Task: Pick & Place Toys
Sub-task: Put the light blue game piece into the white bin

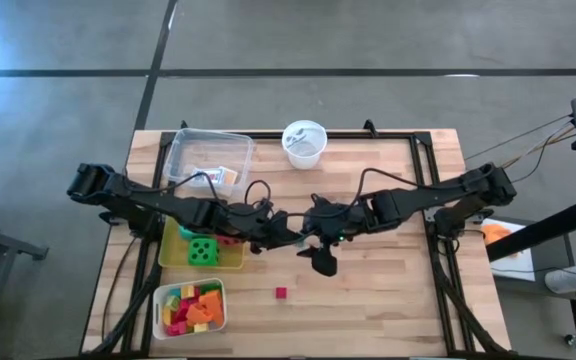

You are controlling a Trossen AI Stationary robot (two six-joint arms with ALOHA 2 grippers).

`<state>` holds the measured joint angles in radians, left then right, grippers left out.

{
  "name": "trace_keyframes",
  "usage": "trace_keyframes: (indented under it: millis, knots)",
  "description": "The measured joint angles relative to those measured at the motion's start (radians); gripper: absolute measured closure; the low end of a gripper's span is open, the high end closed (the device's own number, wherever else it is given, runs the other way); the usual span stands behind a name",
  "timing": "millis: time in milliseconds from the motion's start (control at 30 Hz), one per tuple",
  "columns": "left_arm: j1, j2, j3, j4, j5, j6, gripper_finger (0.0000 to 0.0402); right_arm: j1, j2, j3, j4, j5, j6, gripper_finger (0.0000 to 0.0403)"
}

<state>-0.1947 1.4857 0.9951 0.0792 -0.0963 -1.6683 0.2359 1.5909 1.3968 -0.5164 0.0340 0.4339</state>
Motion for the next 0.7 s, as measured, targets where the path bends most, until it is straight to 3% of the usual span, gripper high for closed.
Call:
trace_keyframes:
  millis: [300,467,700]
  knots:
    - [0.002,-0.004,-0.001,-0.044,0.083,0.152,0.0299,0.002,0.0,0.005,-0.036,0.013,0.04,0.0061]
    - [0.001,-0.02,-0.001,-0.095,0.157,0.234,0.0299,0.002,-0.001,0.005,-0.1,0.015,0.094,0.0056]
    - [-0.023,-0.043,-0.001,-0.111,0.379,0.354,0.0299,0.013,-0.011,0.005,-0.146,0.018,0.109,0.0055]
